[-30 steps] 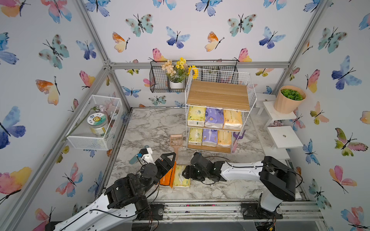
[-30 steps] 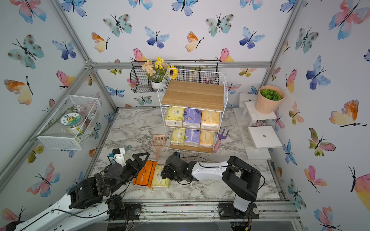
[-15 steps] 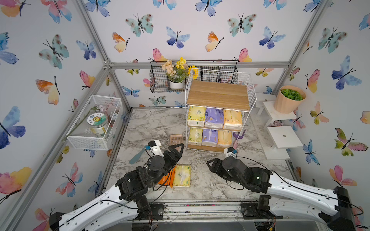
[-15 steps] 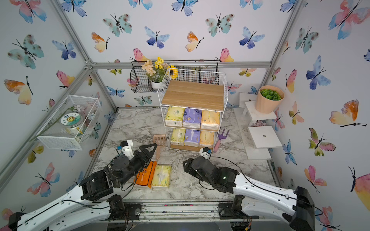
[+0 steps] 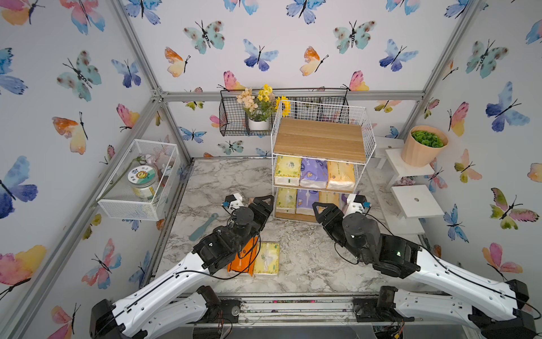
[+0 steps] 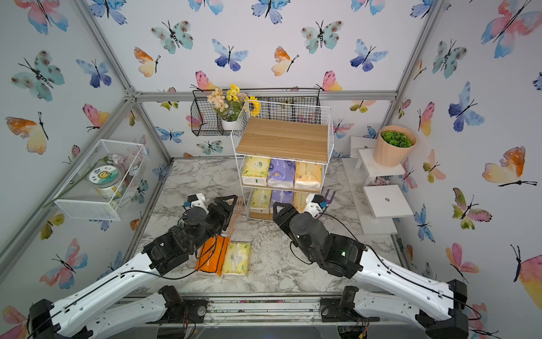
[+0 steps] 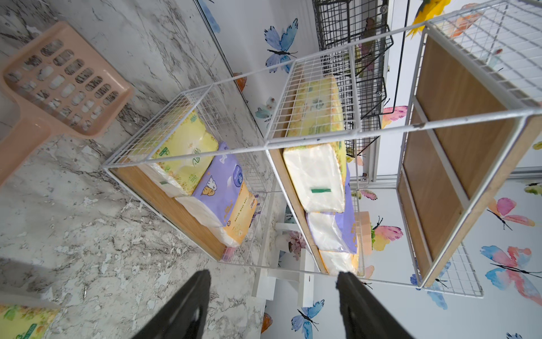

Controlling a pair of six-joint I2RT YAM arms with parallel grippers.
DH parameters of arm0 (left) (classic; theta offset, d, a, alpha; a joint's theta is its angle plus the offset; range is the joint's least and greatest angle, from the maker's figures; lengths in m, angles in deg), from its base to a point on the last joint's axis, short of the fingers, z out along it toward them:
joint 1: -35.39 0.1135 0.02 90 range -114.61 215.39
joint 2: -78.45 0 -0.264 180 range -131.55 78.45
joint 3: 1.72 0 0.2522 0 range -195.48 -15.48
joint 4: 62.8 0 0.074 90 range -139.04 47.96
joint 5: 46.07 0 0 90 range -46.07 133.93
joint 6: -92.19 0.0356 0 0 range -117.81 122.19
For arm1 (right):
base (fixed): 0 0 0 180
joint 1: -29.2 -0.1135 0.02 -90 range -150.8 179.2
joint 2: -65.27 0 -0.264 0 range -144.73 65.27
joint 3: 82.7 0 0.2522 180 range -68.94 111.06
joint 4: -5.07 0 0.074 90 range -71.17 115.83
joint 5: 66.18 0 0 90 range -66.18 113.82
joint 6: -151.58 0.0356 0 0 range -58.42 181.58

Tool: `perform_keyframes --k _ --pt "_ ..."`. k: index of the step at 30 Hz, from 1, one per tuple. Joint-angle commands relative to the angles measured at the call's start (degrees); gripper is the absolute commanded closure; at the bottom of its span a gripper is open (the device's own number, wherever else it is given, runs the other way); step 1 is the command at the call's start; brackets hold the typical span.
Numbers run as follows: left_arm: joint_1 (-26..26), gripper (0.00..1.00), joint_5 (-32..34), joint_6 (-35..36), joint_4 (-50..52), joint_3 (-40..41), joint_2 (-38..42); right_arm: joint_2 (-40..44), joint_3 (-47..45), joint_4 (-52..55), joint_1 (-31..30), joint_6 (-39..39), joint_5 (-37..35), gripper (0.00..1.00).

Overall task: Remove the tissue boxes from the shelf
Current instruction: Pick up a box of tissues from the shelf.

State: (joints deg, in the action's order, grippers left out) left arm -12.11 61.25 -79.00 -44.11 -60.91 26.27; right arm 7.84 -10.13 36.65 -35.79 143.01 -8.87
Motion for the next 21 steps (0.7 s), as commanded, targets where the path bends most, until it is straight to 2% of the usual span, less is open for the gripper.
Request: perform_keyframes --k 1,4,9,12,21 --pt "3.47 0.27 -6.25 0.08 -0.67 0.92 2.16 -3.88 3.44 -2.97 2.25 2.3 -4.95 0.32" --pt "7.98 0.27 -12.63 -0.09 -0.54 2.48 3.31 -6.81 3.82 -6.76 5.37 6.91 -2.73 0.33" --pt "10.41 0.27 -15.58 1.82 0.7 3.0 4.82 -12.26 6.59 -7.41 10.8 12.71 3.72 0.37" --pt "11.09 0.27 -16.97 1.84 -0.18 4.14 5.57 -13.53 7.05 -6.7 11.55 16.31 2.96 0.43" --pt "13.58 0.26 -21.03 5.5 -1.18 5.16 6.06 -16.02 9.58 -4.27 13.12 20.15 3.43 0.47"
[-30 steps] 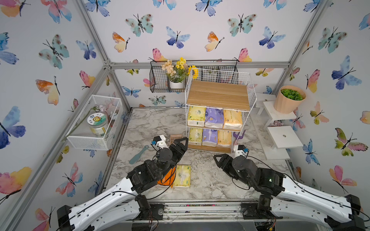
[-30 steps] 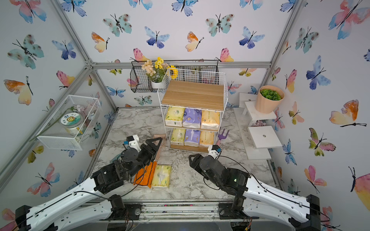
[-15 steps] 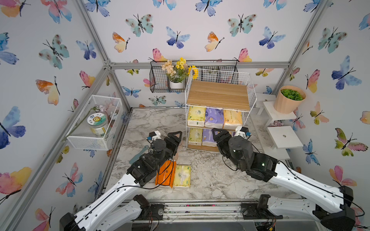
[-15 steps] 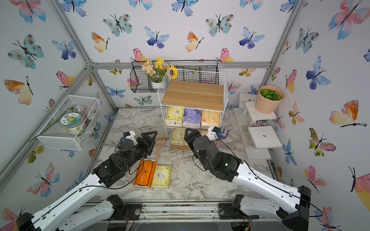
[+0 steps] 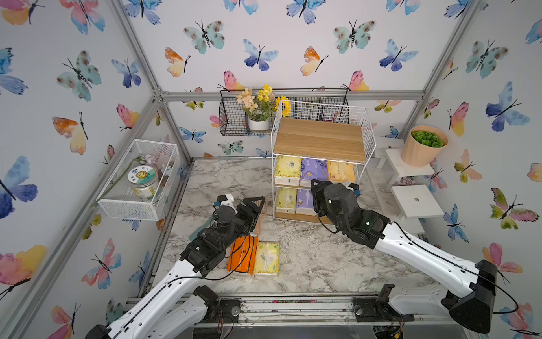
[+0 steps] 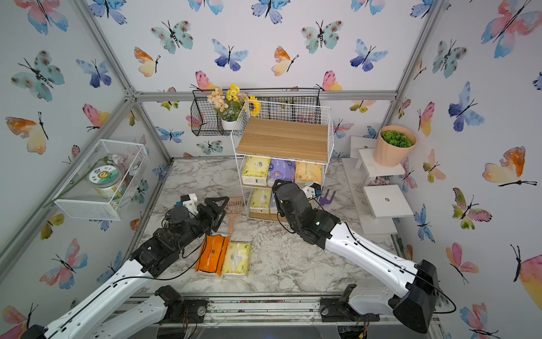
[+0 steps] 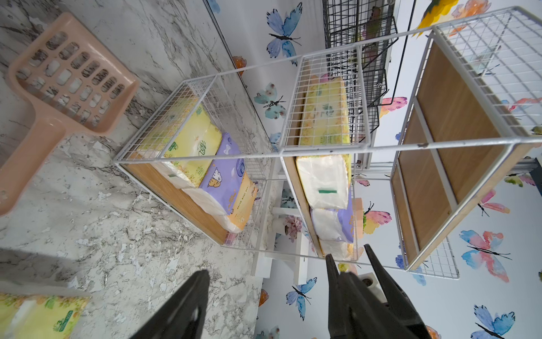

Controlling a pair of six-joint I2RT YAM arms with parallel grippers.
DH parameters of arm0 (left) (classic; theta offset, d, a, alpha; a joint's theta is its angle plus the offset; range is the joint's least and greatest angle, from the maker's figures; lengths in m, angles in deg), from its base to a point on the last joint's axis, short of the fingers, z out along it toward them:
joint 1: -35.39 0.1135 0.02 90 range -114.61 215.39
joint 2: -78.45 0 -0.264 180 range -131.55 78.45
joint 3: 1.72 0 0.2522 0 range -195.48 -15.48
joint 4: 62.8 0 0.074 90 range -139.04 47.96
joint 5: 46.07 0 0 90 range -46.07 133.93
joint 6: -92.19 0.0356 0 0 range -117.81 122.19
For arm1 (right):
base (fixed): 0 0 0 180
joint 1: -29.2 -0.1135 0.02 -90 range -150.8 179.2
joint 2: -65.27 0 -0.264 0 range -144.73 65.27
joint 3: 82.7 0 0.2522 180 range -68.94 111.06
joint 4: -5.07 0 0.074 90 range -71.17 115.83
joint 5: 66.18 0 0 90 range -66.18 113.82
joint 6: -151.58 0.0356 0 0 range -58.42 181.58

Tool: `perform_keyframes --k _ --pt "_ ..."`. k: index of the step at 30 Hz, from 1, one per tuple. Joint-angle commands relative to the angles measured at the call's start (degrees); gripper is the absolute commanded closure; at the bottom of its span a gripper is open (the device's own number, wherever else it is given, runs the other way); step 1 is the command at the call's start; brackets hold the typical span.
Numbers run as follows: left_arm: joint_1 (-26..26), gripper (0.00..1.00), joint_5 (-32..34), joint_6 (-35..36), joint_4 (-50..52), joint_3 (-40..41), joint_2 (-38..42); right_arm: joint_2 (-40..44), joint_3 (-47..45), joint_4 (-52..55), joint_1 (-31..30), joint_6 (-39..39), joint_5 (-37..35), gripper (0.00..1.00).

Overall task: Remove the tissue boxes from the shelf
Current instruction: Pick up a box of tissues from the shelf.

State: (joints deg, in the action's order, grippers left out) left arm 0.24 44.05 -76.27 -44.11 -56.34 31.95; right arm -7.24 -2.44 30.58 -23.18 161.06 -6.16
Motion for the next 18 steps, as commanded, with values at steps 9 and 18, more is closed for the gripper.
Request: perform_keyframes --k 9,18 --pt "3.46 0.26 -6.02 6.24 -0.41 -1.79 -0.4 -3.73 4.4 5.6 2.23 5.29 2.38 0.54" --pt "3.87 0.26 -7.95 7.0 -0.75 -3.48 -1.63 -5.53 5.86 5.7 3.84 5.07 2.06 0.59"
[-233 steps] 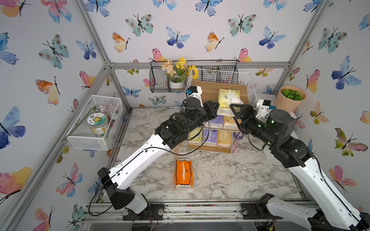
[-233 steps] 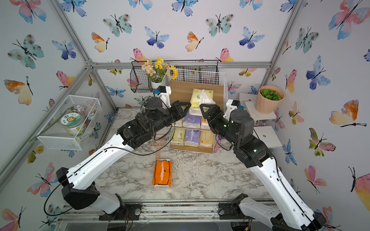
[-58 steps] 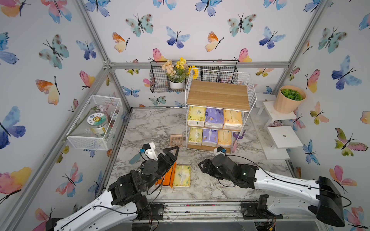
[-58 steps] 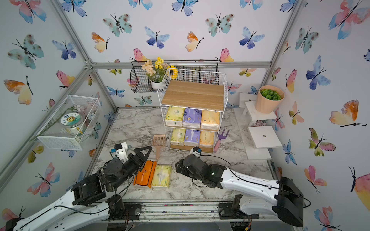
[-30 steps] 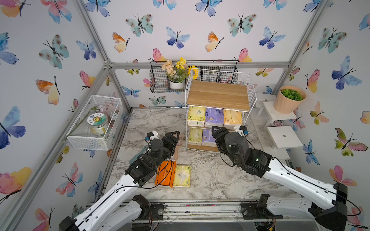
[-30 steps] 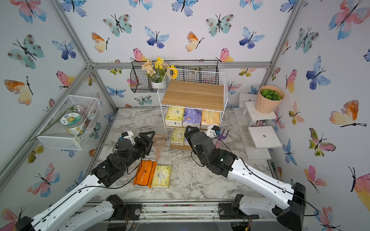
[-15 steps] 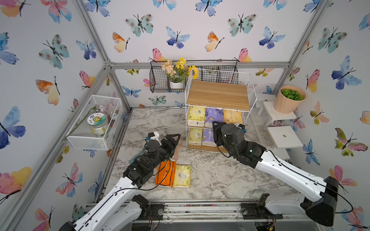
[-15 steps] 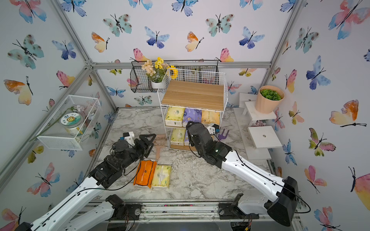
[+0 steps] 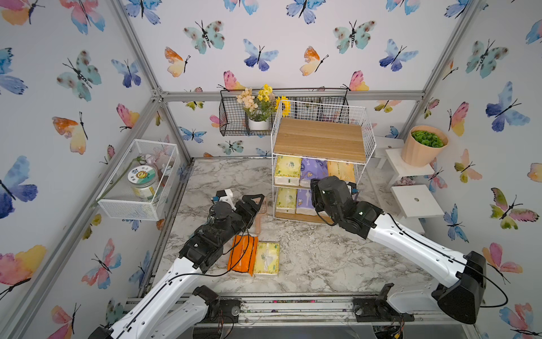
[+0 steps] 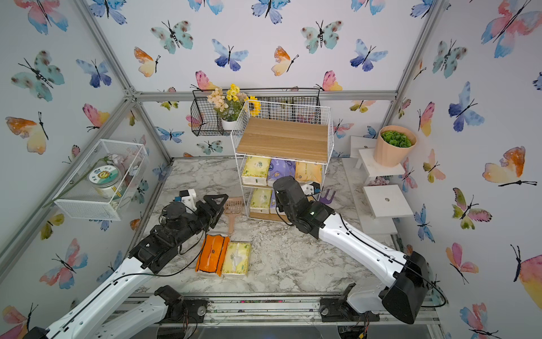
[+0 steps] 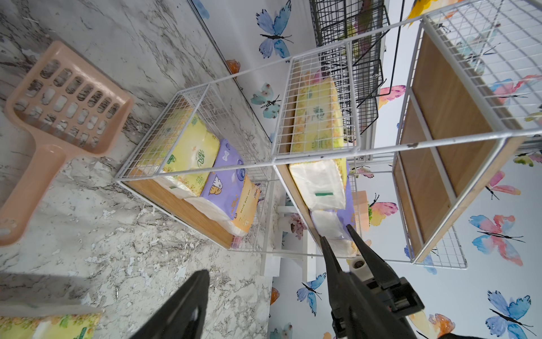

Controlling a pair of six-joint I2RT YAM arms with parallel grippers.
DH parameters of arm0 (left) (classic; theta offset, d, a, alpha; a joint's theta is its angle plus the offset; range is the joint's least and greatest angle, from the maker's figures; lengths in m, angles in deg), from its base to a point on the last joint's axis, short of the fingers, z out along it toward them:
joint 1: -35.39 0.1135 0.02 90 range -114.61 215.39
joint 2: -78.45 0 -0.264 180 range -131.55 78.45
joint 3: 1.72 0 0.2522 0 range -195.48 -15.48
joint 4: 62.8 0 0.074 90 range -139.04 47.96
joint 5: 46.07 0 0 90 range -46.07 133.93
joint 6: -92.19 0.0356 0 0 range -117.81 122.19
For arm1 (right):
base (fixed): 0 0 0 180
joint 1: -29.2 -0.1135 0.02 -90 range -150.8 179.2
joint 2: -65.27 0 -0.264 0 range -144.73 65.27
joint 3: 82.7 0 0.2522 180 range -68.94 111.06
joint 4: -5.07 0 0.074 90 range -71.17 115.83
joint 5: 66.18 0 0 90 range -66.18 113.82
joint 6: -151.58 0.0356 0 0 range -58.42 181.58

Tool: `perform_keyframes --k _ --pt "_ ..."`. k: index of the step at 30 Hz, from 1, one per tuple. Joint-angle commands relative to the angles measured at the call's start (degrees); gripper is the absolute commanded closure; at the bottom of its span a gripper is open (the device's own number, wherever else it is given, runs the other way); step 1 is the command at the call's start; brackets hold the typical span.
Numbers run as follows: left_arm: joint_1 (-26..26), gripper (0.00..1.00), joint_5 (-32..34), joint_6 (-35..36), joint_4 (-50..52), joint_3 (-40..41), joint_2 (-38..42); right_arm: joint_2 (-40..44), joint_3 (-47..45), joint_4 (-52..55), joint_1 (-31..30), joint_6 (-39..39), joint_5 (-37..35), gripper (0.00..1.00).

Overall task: Remove the tissue boxes from the shelf
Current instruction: Pick up a box of tissues from the shelf.

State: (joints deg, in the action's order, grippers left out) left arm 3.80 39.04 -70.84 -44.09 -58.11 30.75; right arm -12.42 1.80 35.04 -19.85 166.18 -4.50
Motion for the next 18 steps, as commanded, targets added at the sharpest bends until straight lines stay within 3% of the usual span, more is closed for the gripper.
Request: perform_keyframes --k 1,9,18 --pt "0.23 0.26 -3.42 1.35 -0.99 -1.92 -0.81 -0.42 1.36 0.96 0.82 -0.07 0.78 0.59" --pt "0.31 0.27 -7.38 1.16 -1.78 -3.33 -3.1 -1.41 1.37 0.05 2.73 -1.45 2.19 0.68" --pt "0.26 0.22 -9.16 1.0 -3.34 -4.48 -4.91 0.11 -1.29 -2.61 3.75 -2.63 3.69 0.99"
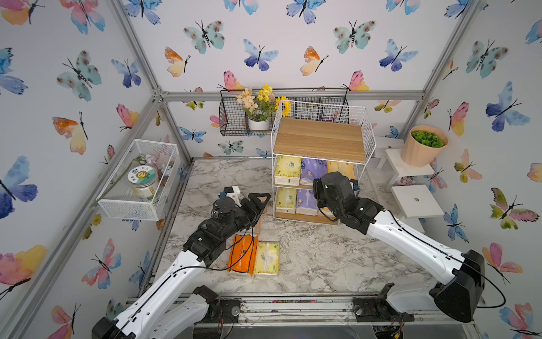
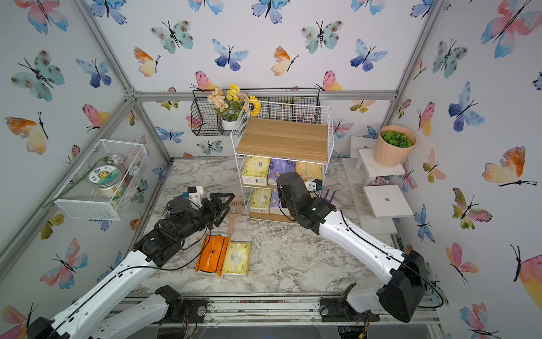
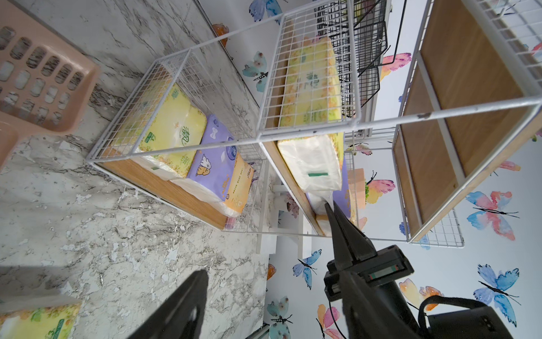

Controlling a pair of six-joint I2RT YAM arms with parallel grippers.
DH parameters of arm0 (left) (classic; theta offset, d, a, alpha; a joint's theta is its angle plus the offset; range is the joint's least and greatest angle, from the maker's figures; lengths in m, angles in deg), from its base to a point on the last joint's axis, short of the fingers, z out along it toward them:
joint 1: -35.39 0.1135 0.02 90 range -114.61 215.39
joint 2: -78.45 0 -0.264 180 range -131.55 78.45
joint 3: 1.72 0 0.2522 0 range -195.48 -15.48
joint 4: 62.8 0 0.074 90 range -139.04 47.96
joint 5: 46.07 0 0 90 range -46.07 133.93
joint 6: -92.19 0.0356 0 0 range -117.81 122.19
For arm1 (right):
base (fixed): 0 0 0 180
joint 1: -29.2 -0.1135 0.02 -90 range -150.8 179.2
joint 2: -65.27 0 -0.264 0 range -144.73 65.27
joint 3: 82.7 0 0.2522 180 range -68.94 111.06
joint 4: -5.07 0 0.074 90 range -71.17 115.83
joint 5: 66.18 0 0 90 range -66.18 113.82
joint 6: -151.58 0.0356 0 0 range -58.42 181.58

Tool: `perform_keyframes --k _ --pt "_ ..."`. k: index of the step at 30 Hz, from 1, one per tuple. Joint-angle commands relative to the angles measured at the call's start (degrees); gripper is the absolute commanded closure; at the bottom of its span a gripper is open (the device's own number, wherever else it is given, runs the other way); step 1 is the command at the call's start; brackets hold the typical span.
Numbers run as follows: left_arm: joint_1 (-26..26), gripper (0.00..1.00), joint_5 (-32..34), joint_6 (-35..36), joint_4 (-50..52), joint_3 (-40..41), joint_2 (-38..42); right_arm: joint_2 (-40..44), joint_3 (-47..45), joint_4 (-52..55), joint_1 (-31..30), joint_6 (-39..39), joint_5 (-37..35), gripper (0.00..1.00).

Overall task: Remove the tissue boxes from the shelf
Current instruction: Pick up a box of tissues from the shelf.

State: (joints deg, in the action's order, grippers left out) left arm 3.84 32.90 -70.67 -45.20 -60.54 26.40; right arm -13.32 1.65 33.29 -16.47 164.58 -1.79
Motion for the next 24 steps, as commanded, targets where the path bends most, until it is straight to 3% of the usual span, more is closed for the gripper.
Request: perform_keyframes --k 1,9,24 --pt "0.17 0.2 -3.5 0.44 -2.7 -2.01 -0.91 1.36 -1.36 -0.75 0.41 -1.07 1.31 0.99" --pt "-2.3 0.05 -4.83 -2.47 -7.29 -3.56 -4.86 5.03 -1.74 2.22 0.41 -1.18 5.57 0.99" --pt "-9.05 0.0 -3.17 -4.88 -15.72 -9.55 -16.18 11.96 -3.57 12.61 0.05 -0.29 14.77 0.99"
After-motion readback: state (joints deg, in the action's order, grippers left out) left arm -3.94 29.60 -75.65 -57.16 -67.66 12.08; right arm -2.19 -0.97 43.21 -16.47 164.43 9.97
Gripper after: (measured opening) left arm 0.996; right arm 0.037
